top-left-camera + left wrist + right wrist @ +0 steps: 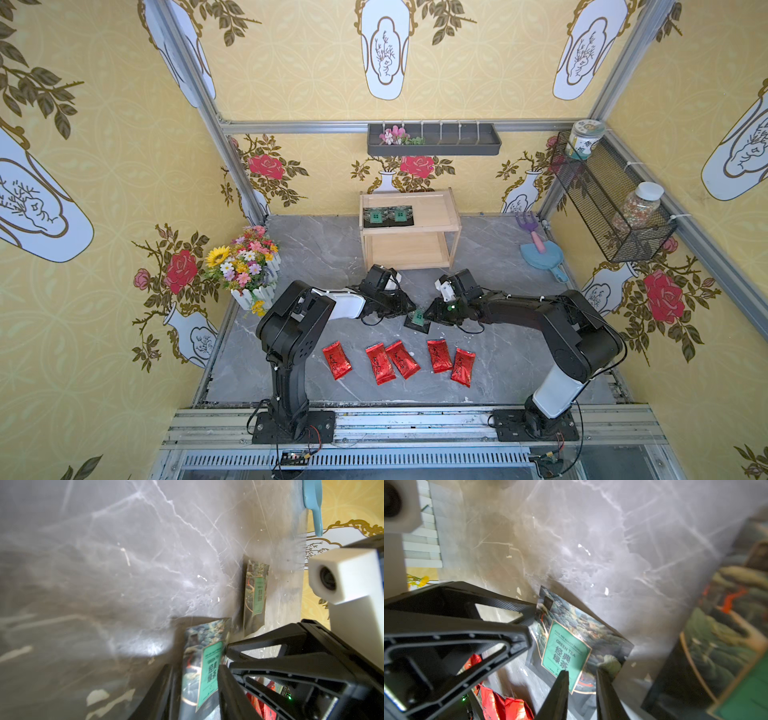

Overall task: Place the tea bags on the shelf by color
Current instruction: Pick up the tea bag from the center of the board.

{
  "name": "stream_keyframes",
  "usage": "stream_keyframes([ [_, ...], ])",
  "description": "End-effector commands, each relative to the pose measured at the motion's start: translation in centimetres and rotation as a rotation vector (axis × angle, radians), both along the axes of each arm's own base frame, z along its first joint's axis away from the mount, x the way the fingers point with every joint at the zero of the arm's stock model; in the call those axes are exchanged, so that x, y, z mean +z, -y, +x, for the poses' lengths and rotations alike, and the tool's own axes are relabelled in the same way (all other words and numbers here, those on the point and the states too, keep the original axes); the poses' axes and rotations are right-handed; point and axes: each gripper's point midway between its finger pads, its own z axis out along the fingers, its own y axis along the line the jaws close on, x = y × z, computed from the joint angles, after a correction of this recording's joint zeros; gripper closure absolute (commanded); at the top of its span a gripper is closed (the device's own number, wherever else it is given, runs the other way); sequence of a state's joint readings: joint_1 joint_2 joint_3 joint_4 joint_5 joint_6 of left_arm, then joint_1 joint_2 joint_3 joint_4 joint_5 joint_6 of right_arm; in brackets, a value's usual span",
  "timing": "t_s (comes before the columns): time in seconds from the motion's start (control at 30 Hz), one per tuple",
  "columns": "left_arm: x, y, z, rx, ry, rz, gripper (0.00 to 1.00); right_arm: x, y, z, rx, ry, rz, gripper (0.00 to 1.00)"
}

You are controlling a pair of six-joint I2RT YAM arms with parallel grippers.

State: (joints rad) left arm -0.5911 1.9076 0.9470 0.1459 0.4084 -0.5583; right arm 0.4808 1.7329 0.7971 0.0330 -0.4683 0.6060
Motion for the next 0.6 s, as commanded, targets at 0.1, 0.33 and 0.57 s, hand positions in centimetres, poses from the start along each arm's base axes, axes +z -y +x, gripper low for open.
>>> stream_keyframes([
  [0.1,-1.41,-0.06,-1.29,-0.023,-0.049,-0.012,0.65,-0.89,0.2,0.21,-0.016,-0.009,-0.012,0.72],
  [0.33,-1.5,-0.19,-1.58,-0.02,-0.051,-0.018,0.79,-0.95,0.11,0.39,-0.014,-0.01,-0.015,0.72],
  [0.57,-0.92,-0.09,-1.74,-0.017,-0.045,-0.045,0.85,-0.24,0.23,0.88,-0.021,0.004,-0.008,0.71],
])
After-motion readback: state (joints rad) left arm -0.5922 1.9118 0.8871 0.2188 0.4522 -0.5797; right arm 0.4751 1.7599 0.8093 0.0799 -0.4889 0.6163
